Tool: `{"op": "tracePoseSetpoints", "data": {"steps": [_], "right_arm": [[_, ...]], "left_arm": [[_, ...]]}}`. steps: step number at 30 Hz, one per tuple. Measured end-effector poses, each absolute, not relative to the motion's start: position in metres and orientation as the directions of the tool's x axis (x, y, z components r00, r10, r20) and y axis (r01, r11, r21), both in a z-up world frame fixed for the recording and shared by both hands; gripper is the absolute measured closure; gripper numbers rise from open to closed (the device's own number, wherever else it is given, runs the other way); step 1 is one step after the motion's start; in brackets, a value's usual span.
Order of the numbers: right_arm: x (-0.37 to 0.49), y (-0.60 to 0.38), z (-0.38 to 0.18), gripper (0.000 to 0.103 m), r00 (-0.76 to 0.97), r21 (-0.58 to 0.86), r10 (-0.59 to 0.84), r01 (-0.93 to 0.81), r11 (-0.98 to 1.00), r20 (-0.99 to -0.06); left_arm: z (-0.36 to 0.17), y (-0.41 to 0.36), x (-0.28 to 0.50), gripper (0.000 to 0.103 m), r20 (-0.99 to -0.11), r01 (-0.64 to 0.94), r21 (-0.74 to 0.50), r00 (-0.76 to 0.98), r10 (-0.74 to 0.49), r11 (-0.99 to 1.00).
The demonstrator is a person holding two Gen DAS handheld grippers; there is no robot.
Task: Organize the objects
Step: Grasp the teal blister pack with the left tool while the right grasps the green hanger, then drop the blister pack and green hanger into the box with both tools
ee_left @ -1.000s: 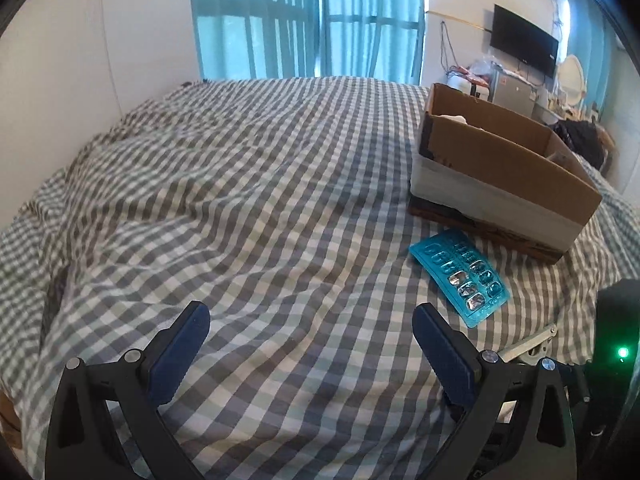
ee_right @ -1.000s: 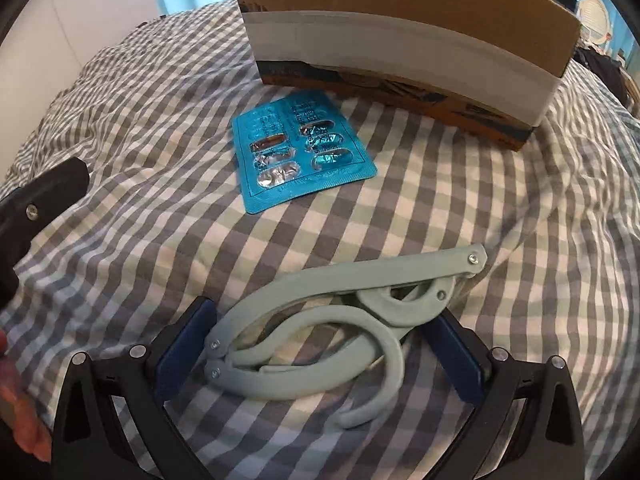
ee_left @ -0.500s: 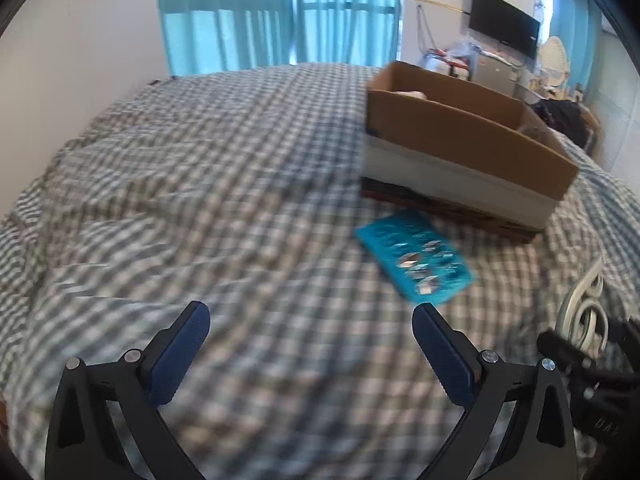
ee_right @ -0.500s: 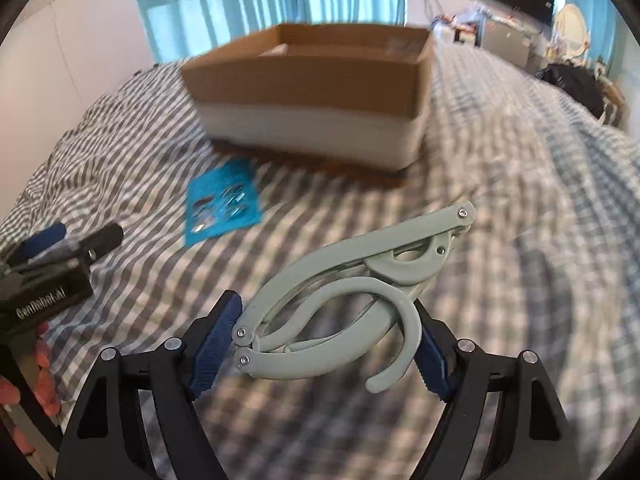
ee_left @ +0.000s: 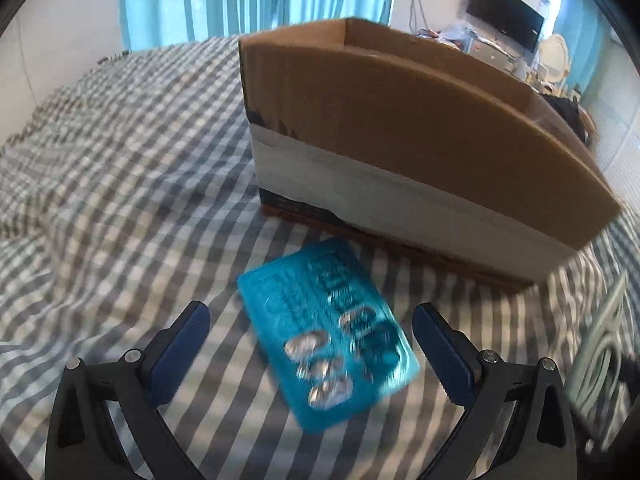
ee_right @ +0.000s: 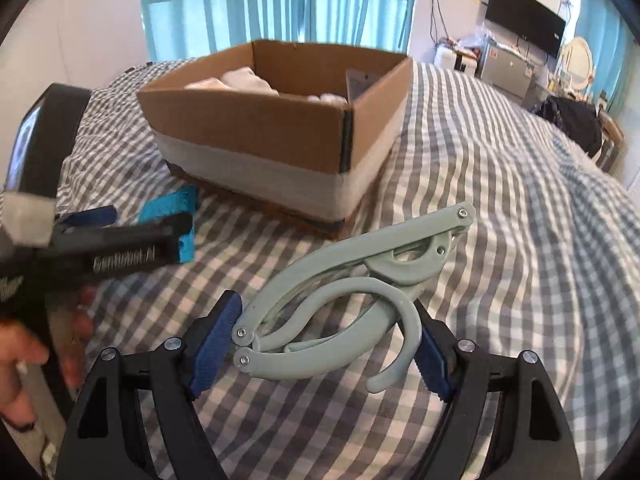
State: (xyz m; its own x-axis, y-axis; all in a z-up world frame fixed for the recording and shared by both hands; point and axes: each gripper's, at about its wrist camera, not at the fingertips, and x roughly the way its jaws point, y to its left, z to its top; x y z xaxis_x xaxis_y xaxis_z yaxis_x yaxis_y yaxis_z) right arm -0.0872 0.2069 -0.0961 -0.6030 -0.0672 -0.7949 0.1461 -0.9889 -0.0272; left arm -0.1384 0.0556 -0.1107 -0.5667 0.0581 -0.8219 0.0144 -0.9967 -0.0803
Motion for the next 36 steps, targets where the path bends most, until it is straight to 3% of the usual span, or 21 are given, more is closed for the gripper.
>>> {"op": "tracePoseSetpoints", "data": {"steps": [2, 5, 6, 7, 9, 10, 12, 16, 28, 36], "right_arm": [[-0.089, 0.211, -0.101, 0.023, -0.593, -0.01, -0.076, 0.14, -0.99, -0.802], [-0.091, 0.214, -0.105, 0.023, -0.588, 0.003, -0.084, 0.137, -0.991, -0.804], [-0.091, 0.213, -0.105, 0.023, -0.587, 0.004, -0.085, 0.138, -0.99, -0.805], [-0.09, 0.213, -0.106, 0.023, -0.586, 0.002, -0.084, 0.139, -0.99, -0.806], [-0.088, 0.212, -0.105, 0.023, -0.589, -0.006, -0.079, 0.141, -0.99, -0.804], [-0.086, 0.211, -0.104, 0.023, -0.592, -0.011, -0.075, 0.141, -0.99, -0.803], [-0.081, 0.21, -0.099, 0.023, -0.601, -0.019, -0.07, 0.14, -0.99, -0.796], [-0.071, 0.208, -0.088, 0.023, -0.618, -0.021, -0.069, 0.137, -0.99, -0.783], [-0.024, 0.202, -0.043, 0.023, -0.667, -0.042, -0.053, 0.126, -0.991, -0.743], [-0.022, 0.192, 0.014, 0.023, -0.731, -0.076, -0.082, 0.18, -0.981, -0.677]], "left_arm": [[-0.118, 0.056, -0.144, 0.001, -0.831, 0.02, -0.069, -0.554, 0.046, -0.997], [-0.125, 0.056, -0.146, 0.011, -0.844, 0.02, -0.087, -0.533, 0.063, -0.996], [-0.125, 0.057, -0.145, 0.018, -0.841, 0.01, -0.093, -0.536, 0.073, -0.996], [-0.123, 0.059, -0.143, 0.032, -0.838, -0.008, -0.101, -0.539, 0.089, -0.995], [-0.119, 0.061, -0.139, 0.045, -0.837, -0.034, -0.103, -0.537, 0.105, -0.994], [-0.117, 0.062, -0.136, 0.059, -0.838, -0.043, -0.101, -0.535, 0.109, -0.994], [-0.112, 0.061, -0.13, 0.077, -0.841, -0.059, -0.102, -0.529, 0.118, -0.993], [-0.102, 0.054, -0.111, 0.094, -0.84, -0.087, -0.139, -0.517, 0.164, -0.986], [-0.04, 0.022, -0.047, 0.095, -0.773, -0.114, -0.186, -0.596, 0.217, -0.976], [0.02, 0.024, -0.043, 0.095, -0.703, -0.156, -0.179, -0.671, 0.237, -0.971]]}}
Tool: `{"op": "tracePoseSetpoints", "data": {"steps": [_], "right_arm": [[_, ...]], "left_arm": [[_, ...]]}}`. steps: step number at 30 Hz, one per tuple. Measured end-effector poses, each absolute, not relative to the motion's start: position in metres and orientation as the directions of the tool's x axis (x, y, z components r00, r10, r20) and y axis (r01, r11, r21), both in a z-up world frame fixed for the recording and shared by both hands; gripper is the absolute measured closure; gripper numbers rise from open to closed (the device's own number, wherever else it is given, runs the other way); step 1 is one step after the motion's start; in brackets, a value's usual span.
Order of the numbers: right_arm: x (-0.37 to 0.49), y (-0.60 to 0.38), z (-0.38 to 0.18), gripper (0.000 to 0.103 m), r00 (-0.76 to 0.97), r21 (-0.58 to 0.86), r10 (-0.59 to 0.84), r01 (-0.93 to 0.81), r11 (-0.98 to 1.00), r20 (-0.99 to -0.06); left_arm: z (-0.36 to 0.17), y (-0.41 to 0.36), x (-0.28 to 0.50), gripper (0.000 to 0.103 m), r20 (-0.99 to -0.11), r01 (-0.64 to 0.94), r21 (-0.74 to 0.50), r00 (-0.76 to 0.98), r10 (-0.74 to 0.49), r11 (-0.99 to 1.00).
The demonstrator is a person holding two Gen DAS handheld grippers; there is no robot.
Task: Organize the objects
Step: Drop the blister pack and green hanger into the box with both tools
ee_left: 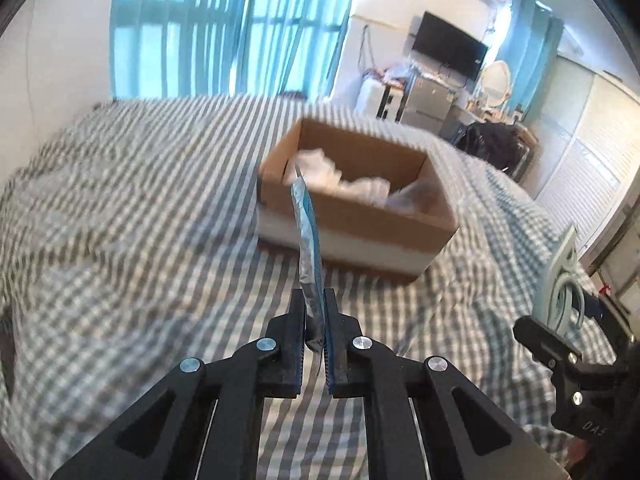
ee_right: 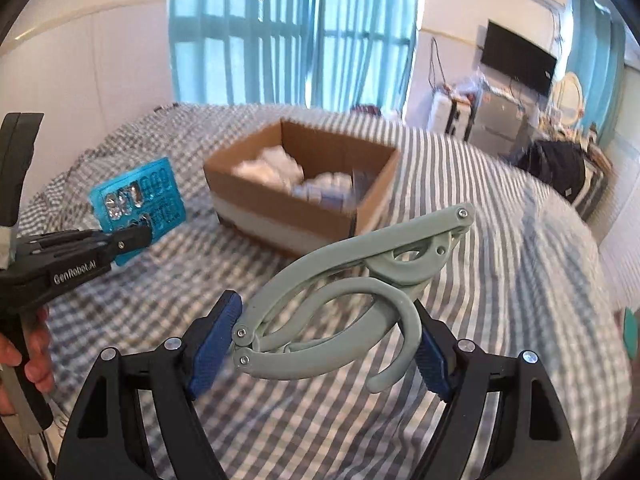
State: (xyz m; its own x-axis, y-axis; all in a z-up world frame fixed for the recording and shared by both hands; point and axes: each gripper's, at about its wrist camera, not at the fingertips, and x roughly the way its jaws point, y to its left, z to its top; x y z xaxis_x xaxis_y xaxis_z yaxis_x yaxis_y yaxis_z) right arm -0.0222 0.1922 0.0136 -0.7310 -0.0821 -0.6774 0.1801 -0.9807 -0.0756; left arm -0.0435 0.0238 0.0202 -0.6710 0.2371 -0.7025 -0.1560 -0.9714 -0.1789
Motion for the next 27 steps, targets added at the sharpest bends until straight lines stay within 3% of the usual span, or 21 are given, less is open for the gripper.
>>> {"op": "tracePoseSetpoints", "data": {"steps": [8, 14, 27], "right_arm": [[-0.074, 0.182, 0.08, 0.023, -0.78, -0.083, -0.162, 0.263, -0.961, -0.604], [-0.141, 0.177, 0.096, 0.023, -0.788, -0.091, -0.165, 0.27, -0.959, -0.594], [-0.277, 0.187, 0.023, 0.023, -0.67, -0.031, -0.159, 0.263, -0.964, -0.726]], "left_arm": [[0.073, 0.037, -0.088, 0.095, -0.639, -0.197, -0.158, -0.726, 0.252, -0.968], [0.092, 0.053, -0.144, 0.095, -0.612, -0.223, -0.122, -0.75, 0.25, -0.967], [0.023, 0.072, -0.247, 0.095, -0.708, -0.242, -0.115, -0.66, 0.25, -0.963]]}}
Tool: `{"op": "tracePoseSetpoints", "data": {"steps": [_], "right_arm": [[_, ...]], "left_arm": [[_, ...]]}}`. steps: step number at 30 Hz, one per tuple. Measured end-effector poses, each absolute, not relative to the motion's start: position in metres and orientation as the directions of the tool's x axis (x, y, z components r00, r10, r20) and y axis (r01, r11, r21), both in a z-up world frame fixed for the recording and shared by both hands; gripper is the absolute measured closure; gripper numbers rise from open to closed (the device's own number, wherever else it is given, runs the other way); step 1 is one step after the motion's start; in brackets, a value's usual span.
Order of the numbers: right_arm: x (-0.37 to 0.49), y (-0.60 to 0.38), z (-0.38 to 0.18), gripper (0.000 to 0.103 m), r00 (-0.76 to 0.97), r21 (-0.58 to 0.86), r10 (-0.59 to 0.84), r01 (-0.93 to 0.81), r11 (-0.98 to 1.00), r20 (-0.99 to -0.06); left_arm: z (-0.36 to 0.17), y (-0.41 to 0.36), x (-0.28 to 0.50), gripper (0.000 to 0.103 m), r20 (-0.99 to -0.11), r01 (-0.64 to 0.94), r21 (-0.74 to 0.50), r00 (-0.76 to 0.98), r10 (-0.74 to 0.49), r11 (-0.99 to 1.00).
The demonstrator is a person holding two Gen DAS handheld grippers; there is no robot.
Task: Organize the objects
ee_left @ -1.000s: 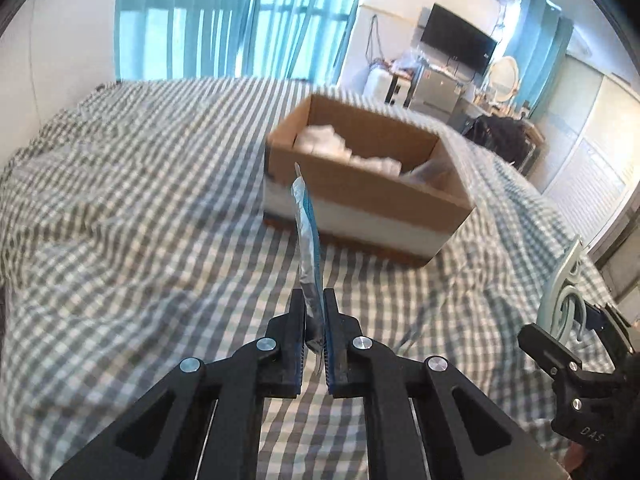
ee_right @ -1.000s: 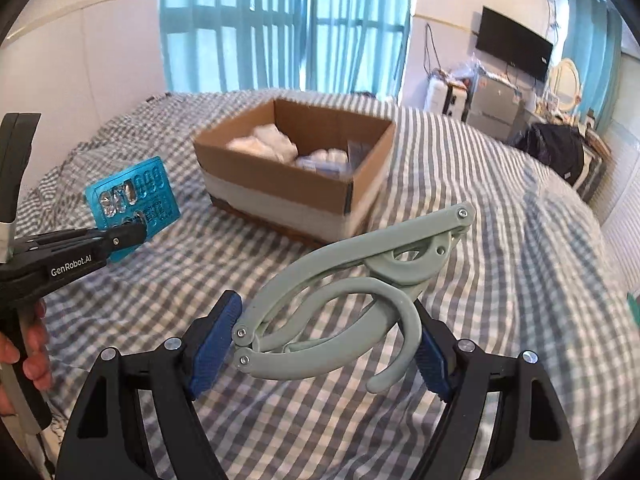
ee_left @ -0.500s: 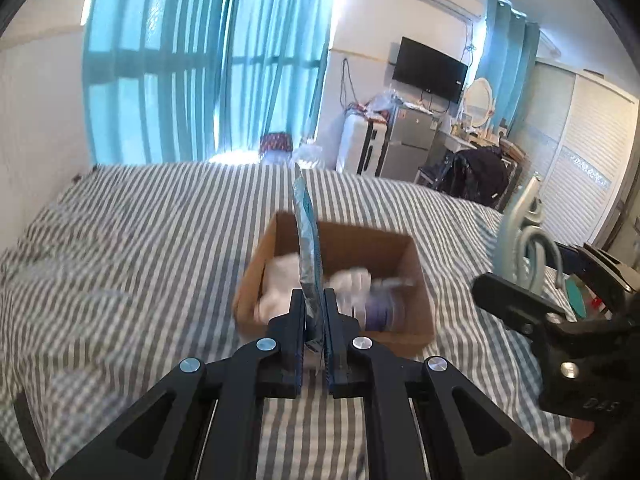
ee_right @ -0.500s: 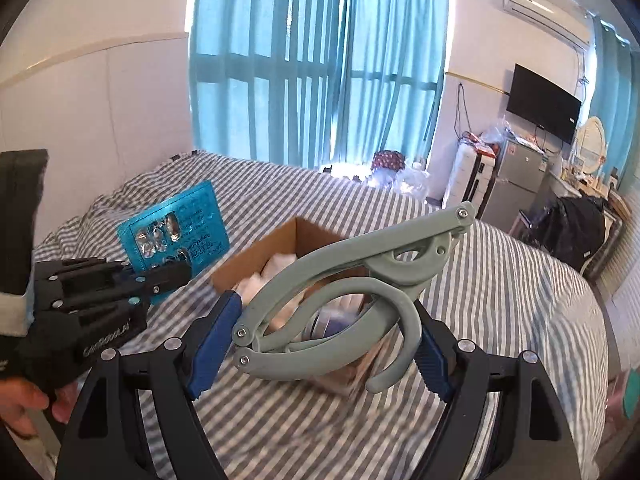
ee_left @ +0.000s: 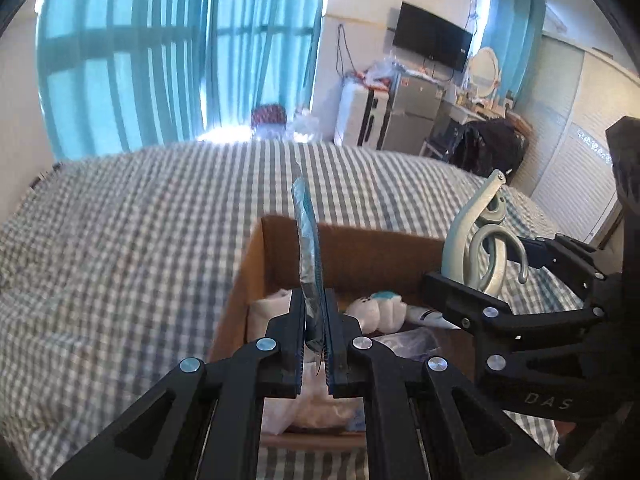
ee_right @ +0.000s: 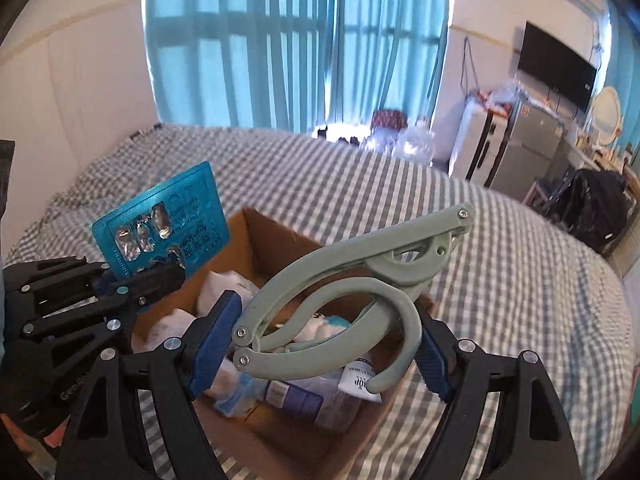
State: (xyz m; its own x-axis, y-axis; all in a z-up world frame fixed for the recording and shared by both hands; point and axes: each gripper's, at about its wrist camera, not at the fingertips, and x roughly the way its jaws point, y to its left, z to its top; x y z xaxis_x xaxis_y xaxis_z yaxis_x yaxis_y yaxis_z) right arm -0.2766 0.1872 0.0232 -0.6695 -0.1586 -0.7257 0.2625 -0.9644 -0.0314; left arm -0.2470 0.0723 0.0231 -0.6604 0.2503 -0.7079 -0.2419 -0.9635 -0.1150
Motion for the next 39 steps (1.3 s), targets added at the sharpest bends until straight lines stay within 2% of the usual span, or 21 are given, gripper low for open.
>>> {"op": "tracePoseSetpoints", "data": {"steps": [9, 12, 14, 15, 16, 20, 23, 25, 26, 27, 33, 39], "right_arm": [[-0.299, 0.197, -0.025, 0.022, -0.605, 0.011, -0.159, 0.24, -0.971, -0.78], [-0.296, 0.203, -0.02, 0.017, -0.63, 0.031, -0.183, 0.244, -0.969, -0.754], [-0.294, 0.203, -0.011, 0.011, -0.66, -0.005, -0.142, 0.216, -0.976, -0.738], [-0.293, 0.202, -0.006, 0.009, -0.671, -0.016, -0.128, 0.204, -0.979, -0.73], [-0.292, 0.204, -0.001, 0.009, -0.678, -0.013, -0.127, 0.197, -0.98, -0.724], [-0.275, 0.21, 0.025, 0.009, -0.703, -0.003, -0.113, 0.162, -0.987, -0.702], [-0.254, 0.218, 0.049, 0.008, -0.732, -0.031, -0.082, 0.139, -0.99, -0.677], [-0.235, 0.218, 0.076, 0.005, -0.763, -0.051, -0.062, 0.124, -0.991, -0.643], [-0.227, 0.219, 0.086, 0.0, -0.776, -0.058, -0.054, 0.116, -0.992, -0.628], [-0.217, 0.219, 0.099, 0.0, -0.793, -0.066, -0.042, 0.104, -0.992, -0.607], [-0.146, 0.23, 0.161, 0.0, -0.871, -0.076, -0.008, 0.051, -0.996, -0.491], [-0.081, 0.229, 0.168, 0.0, -0.924, -0.084, 0.042, -0.011, -0.996, -0.38]], "left_arm": [[-0.015, 0.087, -0.26, 0.092, -0.746, -0.264, -0.068, -0.627, 0.225, -0.962], [-0.018, 0.088, -0.257, 0.076, -0.751, -0.266, -0.072, -0.619, 0.228, -0.961], [-0.015, 0.086, -0.253, 0.054, -0.748, -0.256, -0.067, -0.627, 0.218, -0.964], [-0.011, 0.085, -0.249, 0.039, -0.743, -0.251, -0.067, -0.634, 0.216, -0.966], [-0.007, 0.083, -0.246, 0.034, -0.735, -0.247, -0.067, -0.643, 0.215, -0.967], [0.019, 0.079, -0.228, 0.032, -0.715, -0.236, -0.055, -0.669, 0.203, -0.97], [0.047, 0.076, -0.209, 0.02, -0.681, -0.226, -0.049, -0.705, 0.198, -0.973], [0.068, 0.072, -0.194, 0.01, -0.652, -0.221, -0.042, -0.733, 0.194, -0.974], [0.08, 0.07, -0.184, 0.007, -0.633, -0.214, -0.035, -0.751, 0.188, -0.976], [0.09, 0.068, -0.174, 0.004, -0.617, -0.209, -0.031, -0.766, 0.183, -0.977], [0.144, 0.048, -0.122, 0.0, -0.515, -0.186, -0.028, -0.839, 0.174, -0.982], [0.156, 0.032, -0.079, 0.0, -0.423, -0.163, -0.012, -0.893, 0.153, -0.987]]}}
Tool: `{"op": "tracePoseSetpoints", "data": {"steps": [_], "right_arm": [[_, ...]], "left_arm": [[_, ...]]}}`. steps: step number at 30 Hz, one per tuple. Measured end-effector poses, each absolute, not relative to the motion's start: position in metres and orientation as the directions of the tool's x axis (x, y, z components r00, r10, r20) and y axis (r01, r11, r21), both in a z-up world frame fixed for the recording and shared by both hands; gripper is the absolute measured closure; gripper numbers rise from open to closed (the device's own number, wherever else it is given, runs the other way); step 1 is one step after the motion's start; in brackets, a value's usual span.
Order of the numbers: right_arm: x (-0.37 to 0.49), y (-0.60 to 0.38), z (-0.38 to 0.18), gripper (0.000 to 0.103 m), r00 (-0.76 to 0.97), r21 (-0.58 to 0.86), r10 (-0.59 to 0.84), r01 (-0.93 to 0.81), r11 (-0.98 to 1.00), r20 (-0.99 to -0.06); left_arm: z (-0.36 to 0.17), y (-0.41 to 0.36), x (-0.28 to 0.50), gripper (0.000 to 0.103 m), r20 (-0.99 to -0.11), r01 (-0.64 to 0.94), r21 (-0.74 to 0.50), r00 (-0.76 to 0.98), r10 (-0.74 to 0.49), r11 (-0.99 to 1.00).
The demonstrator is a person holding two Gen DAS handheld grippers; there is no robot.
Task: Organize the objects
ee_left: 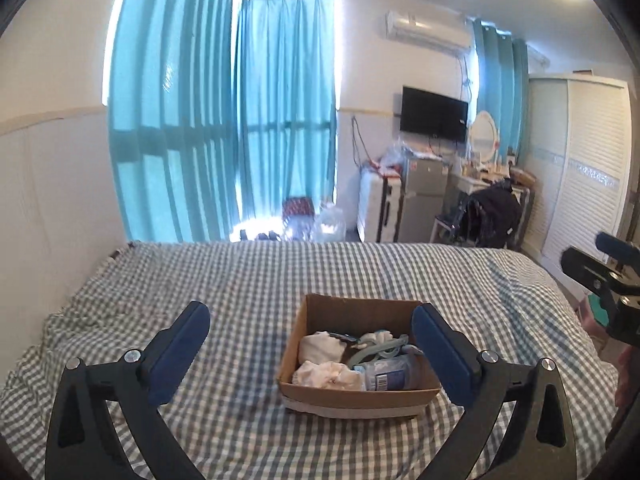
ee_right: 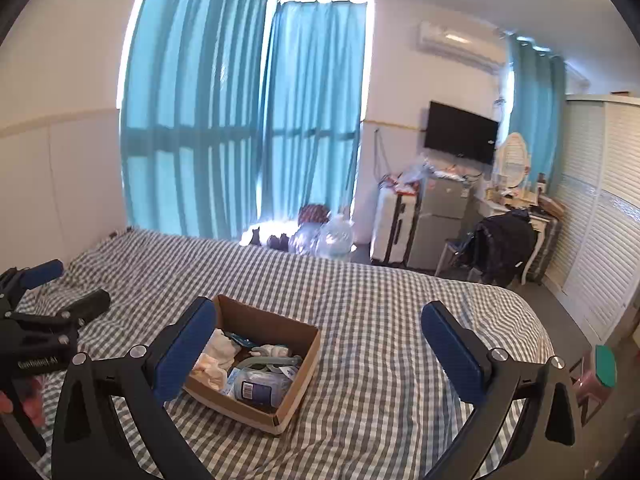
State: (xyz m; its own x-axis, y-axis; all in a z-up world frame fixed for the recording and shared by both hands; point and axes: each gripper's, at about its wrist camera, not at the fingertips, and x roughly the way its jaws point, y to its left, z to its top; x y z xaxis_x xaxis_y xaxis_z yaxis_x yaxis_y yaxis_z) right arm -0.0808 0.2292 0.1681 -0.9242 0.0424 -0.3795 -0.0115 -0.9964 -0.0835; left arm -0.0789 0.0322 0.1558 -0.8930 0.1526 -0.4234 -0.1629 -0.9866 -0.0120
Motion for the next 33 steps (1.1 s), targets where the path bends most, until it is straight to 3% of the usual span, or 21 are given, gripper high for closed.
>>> {"op": "tracePoseSetpoints", "data": {"steps": [7, 11, 14, 17, 23, 27, 33], "right_arm": [[-0.056, 0.233, 0.116, 0.0, -0.916, 0.05, -0.002, -0.02, -0.999, -0.402], [-0.05, 0.226, 0.081, 0.0, -0.919, 0.064, 0.009, -0.037, -0.997, -0.394], [-0.046, 0.211, 0.059, 0.0, -0.924, 0.018, -0.006, -0.001, -1.0, -0.382], [-0.04, 0.204, 0.05, 0.0, -0.943, -0.021, 0.029, -0.023, -0.999, -0.332], [-0.05, 0.201, 0.034, 0.0, -0.923, -0.014, 0.022, -0.018, -1.0, -0.384], [-0.054, 0.2, 0.031, 0.0, -0.905, -0.006, 0.015, -0.014, -1.0, -0.425], [-0.051, 0.2, 0.032, 0.0, -0.905, -0.024, 0.026, -0.018, -1.0, -0.426]], "left_arm": [[0.128, 0.016, -0.054, 0.0, -0.378, -0.054, 0.008, -0.925, 0.047, -0.998], [0.104, 0.01, -0.037, 0.0, -0.394, 0.052, -0.056, -0.919, -0.026, -0.997], [0.085, 0.01, -0.029, 0.0, -0.4, 0.02, -0.076, -0.917, 0.012, -0.997], [0.071, 0.013, -0.03, 0.0, -0.397, 0.043, -0.031, -0.917, -0.027, -0.999], [0.055, 0.016, -0.033, 0.0, -0.416, 0.035, 0.026, -0.908, -0.043, -0.999], [0.051, 0.016, -0.032, 0.0, -0.442, 0.024, -0.005, -0.897, -0.019, -1.0], [0.052, 0.016, -0.03, 0.0, -0.437, 0.024, 0.003, -0.899, -0.023, -1.0]]}}
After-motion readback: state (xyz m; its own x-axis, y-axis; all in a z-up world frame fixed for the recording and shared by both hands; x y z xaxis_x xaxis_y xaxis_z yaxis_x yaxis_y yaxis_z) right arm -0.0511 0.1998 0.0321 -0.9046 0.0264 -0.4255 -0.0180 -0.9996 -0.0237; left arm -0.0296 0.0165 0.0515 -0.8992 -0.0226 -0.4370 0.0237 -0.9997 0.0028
